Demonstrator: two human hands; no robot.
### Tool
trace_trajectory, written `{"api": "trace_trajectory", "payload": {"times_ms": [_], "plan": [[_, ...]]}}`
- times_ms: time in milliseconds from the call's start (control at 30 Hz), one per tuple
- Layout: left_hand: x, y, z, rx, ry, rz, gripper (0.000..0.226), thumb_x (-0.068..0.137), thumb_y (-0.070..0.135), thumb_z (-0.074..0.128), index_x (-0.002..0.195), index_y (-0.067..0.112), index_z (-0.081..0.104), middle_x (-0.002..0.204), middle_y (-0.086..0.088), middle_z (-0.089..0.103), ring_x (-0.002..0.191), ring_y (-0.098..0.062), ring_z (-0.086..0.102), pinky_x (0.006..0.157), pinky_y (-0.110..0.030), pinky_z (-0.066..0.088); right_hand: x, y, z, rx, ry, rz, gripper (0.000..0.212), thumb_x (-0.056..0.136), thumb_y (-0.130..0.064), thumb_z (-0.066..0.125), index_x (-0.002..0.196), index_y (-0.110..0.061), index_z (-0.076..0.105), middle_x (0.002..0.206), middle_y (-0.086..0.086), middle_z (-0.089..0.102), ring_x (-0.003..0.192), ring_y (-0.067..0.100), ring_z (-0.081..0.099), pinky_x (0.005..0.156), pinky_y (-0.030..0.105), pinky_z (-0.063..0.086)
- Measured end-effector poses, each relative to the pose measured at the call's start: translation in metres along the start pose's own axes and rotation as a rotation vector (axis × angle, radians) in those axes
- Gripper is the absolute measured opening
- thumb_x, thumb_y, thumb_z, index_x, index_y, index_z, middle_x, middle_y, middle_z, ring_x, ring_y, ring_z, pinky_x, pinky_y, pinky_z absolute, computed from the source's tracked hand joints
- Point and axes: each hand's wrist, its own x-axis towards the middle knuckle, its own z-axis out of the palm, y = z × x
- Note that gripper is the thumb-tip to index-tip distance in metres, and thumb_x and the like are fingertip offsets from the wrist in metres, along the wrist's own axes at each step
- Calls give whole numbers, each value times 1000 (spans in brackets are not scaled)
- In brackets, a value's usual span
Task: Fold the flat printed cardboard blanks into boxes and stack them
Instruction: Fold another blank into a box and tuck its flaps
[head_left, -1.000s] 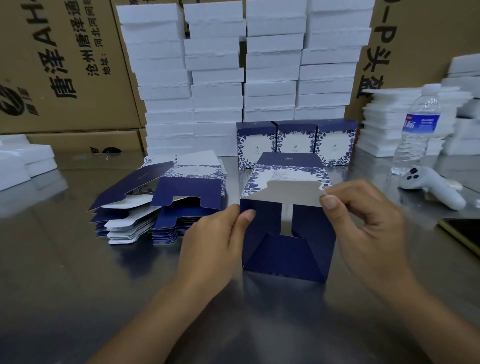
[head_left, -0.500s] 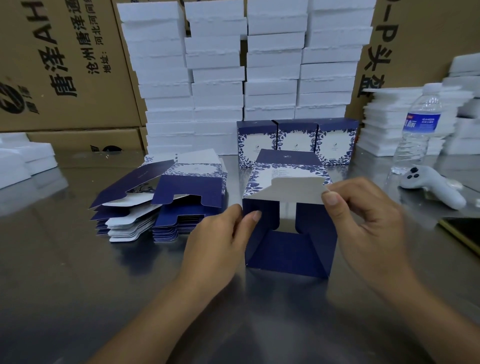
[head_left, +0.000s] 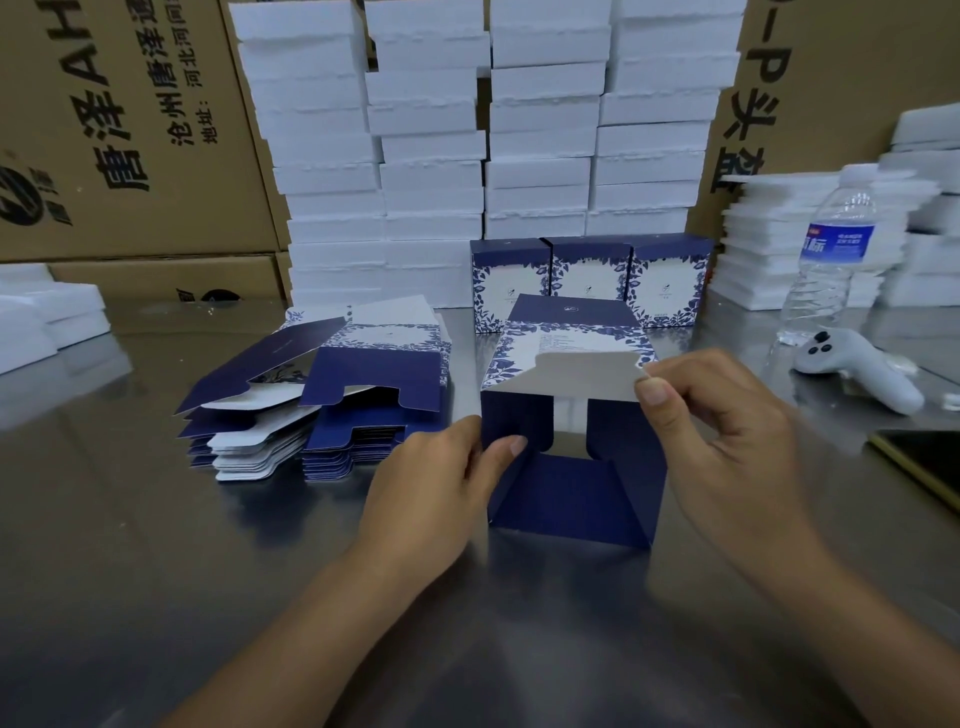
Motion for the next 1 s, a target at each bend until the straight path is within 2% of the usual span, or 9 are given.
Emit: {"api": "trace_trajectory", "payload": {"times_ms": [100,200,333,467,567,767,900,1000], "plan": [[-1,-3,3,55,-85,-9,39,90,56,37,70,23,43,58,4,46,59,-19,48,53,-33,30,1,0,-1,1,0,-8,17,90,-35,49,76,-27,55,77,-1,57,74,9,52,70,14,39],[0,-5,4,83,-95,-17,37,93,53,36,82,23,53,66,1,55,68,-24,56,58,-35,37,1,0,-1,-3,-4,-17,19,90,-34,49,76,-24,55,76,1,58,73,11,52,69,15,39],[0,-4,3,54,-111,-4,33,94,50,39,65,33,35,57,7,45,59,-18,48,49,-28,26,1,0,-1,-14,-7,-19,19,90,-34,49,75,-23,56,75,2,58,73,11,52,69,13,38],[1,-6,1,92,-162,-13,34,92,54,38,65,33,35,55,6,42,54,-13,42,48,-27,25,1,0,-1,-27,-5,-25,19,90,-33,49,76,-22,56,75,2,58,73,9,52,70,11,38],[0,-8,2,183,-231,0,36,93,56,35,68,30,35,61,6,45,62,-18,48,52,-31,28,1,1,-1,-28,1,-24,19,90,-33,49,76,-22,55,75,1,58,74,8,51,70,10,37],[0,-8,7,264,-218,18,40,96,53,33,93,20,57,82,0,63,79,-20,60,66,-33,46,1,4,-2,-41,8,-29,24,92,-39,47,77,-22,55,76,-1,56,74,9,50,70,10,36],[0,-6,6,233,-225,14,37,95,53,35,81,22,50,72,1,57,74,-21,58,61,-32,40,1,4,-2,-43,7,-24,24,92,-37,46,77,-20,54,77,-7,55,75,9,50,70,9,36],[1,-8,3,189,-289,16,34,95,51,40,73,26,44,64,6,49,65,-19,51,57,-31,33,1,4,-2,-52,4,-35,23,93,-35,46,77,-20,54,77,-7,54,75,7,49,71,8,35]]}}
